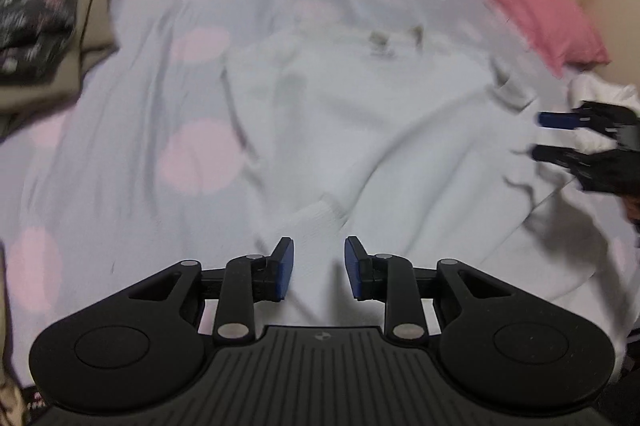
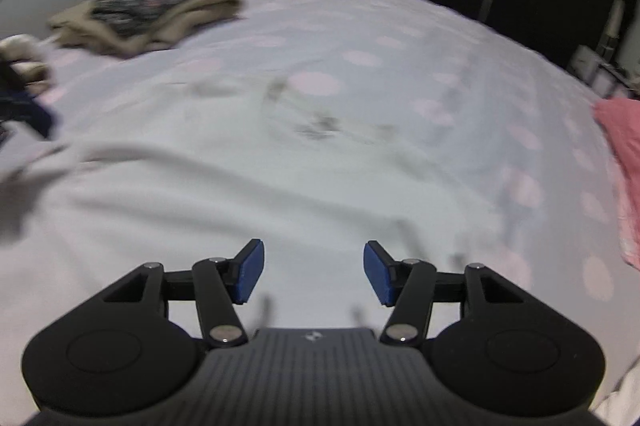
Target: Fold clothes
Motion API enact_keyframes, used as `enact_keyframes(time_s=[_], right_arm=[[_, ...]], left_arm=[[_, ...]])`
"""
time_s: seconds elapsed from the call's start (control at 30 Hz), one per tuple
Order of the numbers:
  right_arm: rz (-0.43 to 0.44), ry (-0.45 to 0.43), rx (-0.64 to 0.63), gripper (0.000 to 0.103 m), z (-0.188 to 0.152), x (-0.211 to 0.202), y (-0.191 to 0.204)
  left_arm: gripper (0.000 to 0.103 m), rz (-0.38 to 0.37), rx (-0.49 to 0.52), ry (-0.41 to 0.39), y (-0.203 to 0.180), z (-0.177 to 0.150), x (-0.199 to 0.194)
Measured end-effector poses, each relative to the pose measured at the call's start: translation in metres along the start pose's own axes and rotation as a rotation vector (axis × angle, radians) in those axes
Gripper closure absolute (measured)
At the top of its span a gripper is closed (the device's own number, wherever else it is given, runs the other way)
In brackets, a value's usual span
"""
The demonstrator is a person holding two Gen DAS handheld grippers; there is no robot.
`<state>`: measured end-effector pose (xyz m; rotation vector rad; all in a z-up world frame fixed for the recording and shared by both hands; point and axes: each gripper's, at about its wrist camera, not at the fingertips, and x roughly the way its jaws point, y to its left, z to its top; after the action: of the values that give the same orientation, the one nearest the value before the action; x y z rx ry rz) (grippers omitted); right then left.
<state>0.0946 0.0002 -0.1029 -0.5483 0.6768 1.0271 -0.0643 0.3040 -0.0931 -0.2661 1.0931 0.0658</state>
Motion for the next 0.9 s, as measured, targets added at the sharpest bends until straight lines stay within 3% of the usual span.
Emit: enact_keyframes(time_s=[0.17,0.37,0.47,0.5,0.57,0.77,0.9], right_arm=[[0.097,0.035,-0.150,0.044,0.005,-0.040,0.069],[0.172,0.030,-0.177,0.042,0.006,-0.088,0.122],[0.178,0.041,-0.202,0.042,0.002,-0.097,0.145],[0.177,0.042,-0.219,0.042,0.000,-0.100,0.151],[0.176,0.042,-0.250,0.042,-0.003,-0.105,0.164],[0.169,0.040,-0.276,0.042,-0.008,-0.111,0.175],[0.153,0.049,-0.288,0.042,-0.011,-0.109,0.174]], left_arm=[[0.076,0.051,0.057,0.043,-0.009,-0.017,0.003],[0.069,0.000,-0.018,0.074,-0.006,-0.028,0.012],[0.070,-0.027,-0.112,0.089,0.004,-0.031,0.022],[0.072,-0.035,-0.154,0.093,0.009,-0.030,0.022],[0.102,-0.044,-0.237,0.102,0.018,-0.029,0.020],[0.103,-0.183,-0.335,0.034,0.031,-0.031,-0.012],[0.103,-0.234,-0.372,0.020,0.030,-0.043,-0.030]])
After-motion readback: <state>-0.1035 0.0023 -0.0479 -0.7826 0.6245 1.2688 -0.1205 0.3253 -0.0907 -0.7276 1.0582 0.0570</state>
